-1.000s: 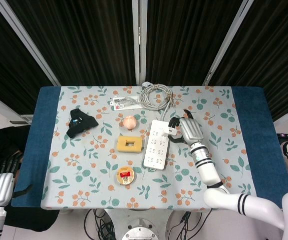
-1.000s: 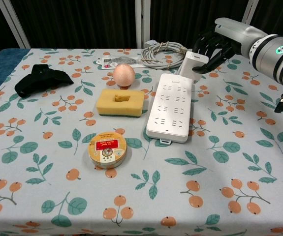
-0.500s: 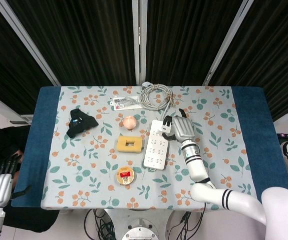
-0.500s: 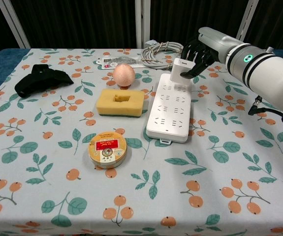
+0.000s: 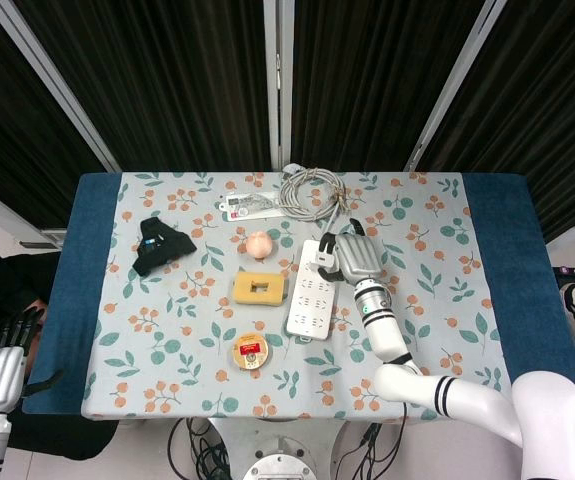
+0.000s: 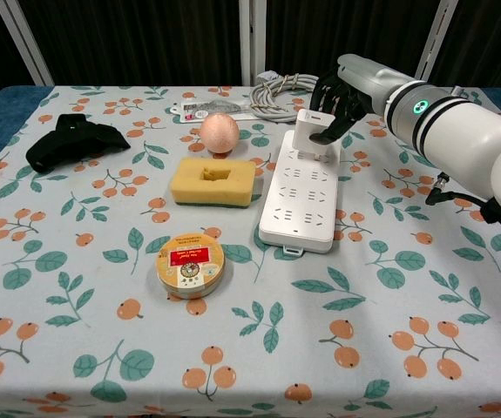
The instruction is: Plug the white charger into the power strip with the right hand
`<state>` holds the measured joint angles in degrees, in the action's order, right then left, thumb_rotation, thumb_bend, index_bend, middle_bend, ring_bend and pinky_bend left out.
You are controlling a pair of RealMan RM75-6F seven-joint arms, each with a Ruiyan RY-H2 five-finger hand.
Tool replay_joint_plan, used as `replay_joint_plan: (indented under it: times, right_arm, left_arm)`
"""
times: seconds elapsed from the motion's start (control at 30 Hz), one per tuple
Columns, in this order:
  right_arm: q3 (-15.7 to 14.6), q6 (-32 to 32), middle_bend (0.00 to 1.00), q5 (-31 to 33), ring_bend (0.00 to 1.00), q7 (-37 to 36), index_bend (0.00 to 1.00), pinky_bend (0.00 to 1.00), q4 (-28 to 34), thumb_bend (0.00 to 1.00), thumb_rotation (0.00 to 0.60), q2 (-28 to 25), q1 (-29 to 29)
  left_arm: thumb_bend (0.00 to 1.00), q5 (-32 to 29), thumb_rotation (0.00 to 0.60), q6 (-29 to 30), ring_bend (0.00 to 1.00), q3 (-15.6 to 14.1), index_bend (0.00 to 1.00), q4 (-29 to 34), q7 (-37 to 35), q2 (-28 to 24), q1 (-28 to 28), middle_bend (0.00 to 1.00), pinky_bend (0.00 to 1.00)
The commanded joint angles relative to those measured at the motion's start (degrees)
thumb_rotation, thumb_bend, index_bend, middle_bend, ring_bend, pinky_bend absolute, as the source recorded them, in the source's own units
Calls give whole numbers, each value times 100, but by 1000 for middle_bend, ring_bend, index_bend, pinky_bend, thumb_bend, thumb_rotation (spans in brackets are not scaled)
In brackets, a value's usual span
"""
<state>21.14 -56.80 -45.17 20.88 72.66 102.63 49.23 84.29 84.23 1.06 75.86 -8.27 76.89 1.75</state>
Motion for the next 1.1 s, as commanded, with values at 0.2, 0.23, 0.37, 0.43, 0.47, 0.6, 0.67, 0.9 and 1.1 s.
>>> replay_joint_plan:
  times: [0.2, 0.23, 0.37, 0.43, 0.47, 0.6, 0.67, 0.9, 1.1]
  right_arm:
    - [14, 36, 663, 6, 411, -25, 786, 0, -74, 527, 600, 53, 27]
    - [10, 41, 663, 5, 411, -15, 786, 0, -94, 527, 600, 64, 35]
    - [2, 68, 662, 29, 410, 6, 786, 0, -176, 527, 600, 104, 53]
    - [-3, 87, 662, 55, 410, 21, 786, 0, -219, 526, 600, 123, 59]
    - [-5, 96, 663, 63, 410, 27, 786, 0, -235, 526, 600, 129, 61]
    - [-4, 107, 663, 65, 411, 35, 786, 0, -312, 527, 600, 161, 73]
    - [-1, 122, 663, 64, 411, 33, 786, 0, -359, 527, 600, 182, 84]
    - [-33, 168, 663, 32, 411, -7, 786, 0, -528, 527, 600, 268, 83]
    - [-36, 209, 663, -6, 413, -51, 787, 0, -647, 530, 600, 328, 85]
  left_arm:
    - [137, -10, 600, -4, 0, -2, 72, -16, -11, 8, -10, 31, 0]
    - [137, -15, 600, -12, 0, -2, 72, -19, -11, 11, -9, 31, 0]
    - [137, -21, 600, -31, 0, -2, 72, -36, -17, 23, -4, 31, 0]
    - [136, -25, 600, -34, 0, -1, 72, -44, -24, 25, -6, 31, 0]
    - [137, -29, 600, -34, 0, 2, 72, -47, -28, 26, -7, 31, 0]
    - [137, -28, 600, -51, 0, -2, 72, -63, -36, 38, -1, 31, 0]
    - [137, -32, 600, -60, 0, -1, 72, -72, -39, 46, 1, 31, 0]
    - [136, -43, 600, -73, 0, -1, 71, -92, -48, 57, -2, 31, 0]
    - [137, -46, 600, -90, 0, -1, 63, -97, -45, 67, 5, 31, 0]
